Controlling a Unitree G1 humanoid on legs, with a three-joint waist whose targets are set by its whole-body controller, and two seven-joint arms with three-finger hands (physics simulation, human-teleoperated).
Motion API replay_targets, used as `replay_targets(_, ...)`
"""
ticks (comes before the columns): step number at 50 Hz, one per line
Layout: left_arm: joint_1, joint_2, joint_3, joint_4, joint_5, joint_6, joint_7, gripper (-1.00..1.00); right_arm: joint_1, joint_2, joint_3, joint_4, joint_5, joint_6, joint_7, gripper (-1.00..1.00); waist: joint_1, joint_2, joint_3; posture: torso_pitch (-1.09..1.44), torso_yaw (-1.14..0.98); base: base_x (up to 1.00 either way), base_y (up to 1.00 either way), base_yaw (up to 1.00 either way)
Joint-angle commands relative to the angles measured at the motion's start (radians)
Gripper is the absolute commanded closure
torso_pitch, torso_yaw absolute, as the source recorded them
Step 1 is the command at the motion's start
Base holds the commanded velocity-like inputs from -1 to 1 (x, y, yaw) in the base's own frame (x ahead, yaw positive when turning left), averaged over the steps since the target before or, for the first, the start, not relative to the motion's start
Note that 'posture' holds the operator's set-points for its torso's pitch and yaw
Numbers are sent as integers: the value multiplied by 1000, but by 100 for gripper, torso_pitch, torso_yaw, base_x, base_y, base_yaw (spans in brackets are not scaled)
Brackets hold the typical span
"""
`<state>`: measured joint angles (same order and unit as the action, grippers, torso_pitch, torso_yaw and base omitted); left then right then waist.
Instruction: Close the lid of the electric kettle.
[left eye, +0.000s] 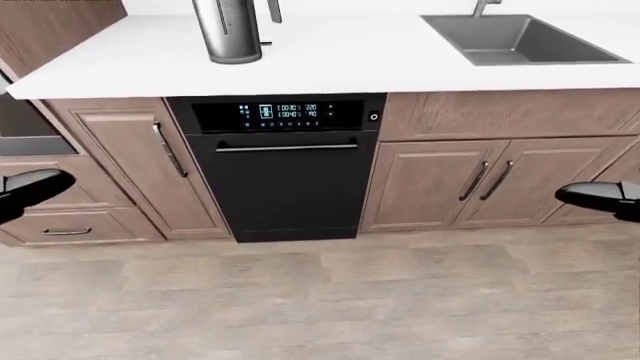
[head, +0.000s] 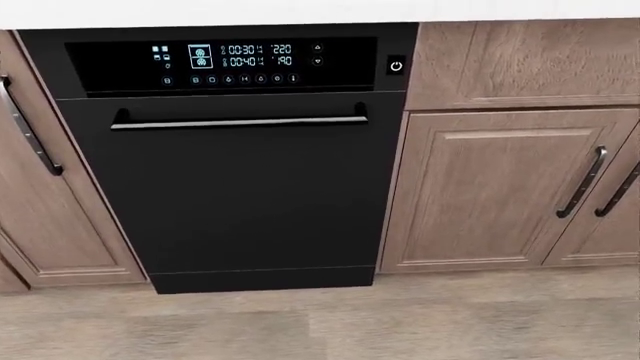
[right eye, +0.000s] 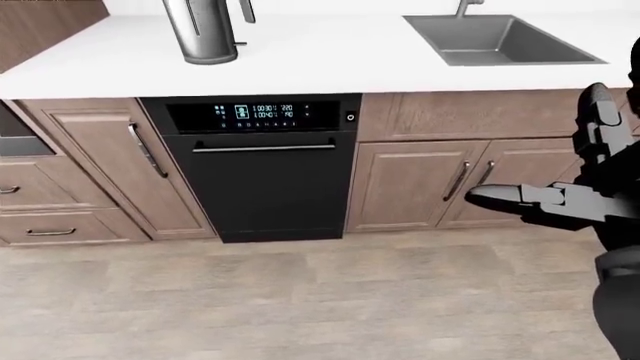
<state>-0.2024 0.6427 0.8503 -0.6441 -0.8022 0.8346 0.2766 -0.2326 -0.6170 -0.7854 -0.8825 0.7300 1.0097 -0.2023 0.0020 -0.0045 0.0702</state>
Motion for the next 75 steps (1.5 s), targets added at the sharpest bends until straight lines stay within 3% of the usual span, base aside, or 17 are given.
replay_targets(1, -18, 26, 20, -28, -9, -21, 4, -100, -13, -12, -8, -14, -33, -30, 15, -100, 0, 4, -16, 0, 0, 0, 2, 0)
replay_targets(8, -14, 28, 20, -29, -10, -23, 4, -100, -24, 0, -12, -24, -56, -11, 39, -100, -3, -36, -40, 0, 0, 0, 37, 0)
replay_targets(13, -10, 18, 9, -20, 9, -39, -8, -100, -30, 3, -13, -26, -61, -2, 43, -100, -11, 31, -20, 0, 0, 0, 42, 0)
replay_targets(15, -13, 19, 10, -22, 8, -34, -7, -100, -31, 2, -13, -27, -64, 0, 46, -100, -12, 110, -47, 0, 0, 0, 42, 0)
replay_targets(27, -12, 13, 9, -22, 13, -34, -10, -100, -32, 17, -7, -31, -81, 1, 56, -100, -8, -56, -26, 0, 0, 0, 42, 0)
replay_targets(35, -13, 14, 12, -26, 15, -28, -13, -100, -29, 21, -2, -33, -97, 0, 67, -100, -10, -22, -29, 0, 0, 0, 41, 0)
replay_targets(38, -12, 12, 9, -22, 21, -34, -17, -100, -33, 21, -4, -37, -100, 10, 70, -100, -14, 32, -28, 0, 0, 0, 41, 0)
replay_targets(40, -14, 13, 9, -23, 20, -31, -16, -100, -35, 21, -2, -36, -104, 10, 73, -100, -10, 122, -52, 0, 0, 0, 41, 0)
replay_targets(41, -12, 10, 7, -20, 25, -35, -19, -100, -38, 20, -4, -35, -104, 12, 73, -100, -5, 71, -36, 0, 0, 0, 41, 0)
replay_targets(54, -14, 7, 5, -18, 32, -36, -24, -100, -39, 30, -3, -36, -117, 12, 84, -100, -4, -63, -34, 0, 0, 0, 41, 0)
replay_targets(55, -11, 3, 3, -14, 38, -42, -28, -100, -39, 31, -3, -38, -117, 13, 84, -100, -13, -26, -29, 0, 0, 0, 41, 0)
replay_targets(58, -11, 0, -1, -14, 44, -45, -30, -100, -39, 32, -4, -37, -117, 13, 84, -100, -11, -49, -44, 0, 0, 0, 41, 0)
replay_targets(62, -12, -4, -4, -12, 51, -47, -35, -100, -39, 32, -3, -39, -117, 15, 83, -100, -11, -10, -27, 0, 0, 0, 41, 0)
replay_targets(64, -13, -6, -6, -12, 53, -48, -35, -100, -38, 35, 2, -36, -121, 9, 85, -100, -14, 28, -24, 0, 0, 0, 41, 0)
replay_targets(66, -12, -8, -6, -14, 54, -46, -36, -100, -37, 36, 3, -36, -124, 7, 87, -100, -10, 122, -51, 0, 0, 0, 41, 0)
replay_targets(69, -11, -10, -6, -15, 56, -46, -38, -100, -40, 38, 6, -37, -126, 8, 86, -100, 6, 50, -14, 0, 0, 0, 28, 0)
replay_targets(75, -14, -6, 4, -30, 41, -27, -30, -100, -43, 43, 4, -29, -103, -1, 61, -100, -8, 39, -6, 0, 0, 0, 0, 0)
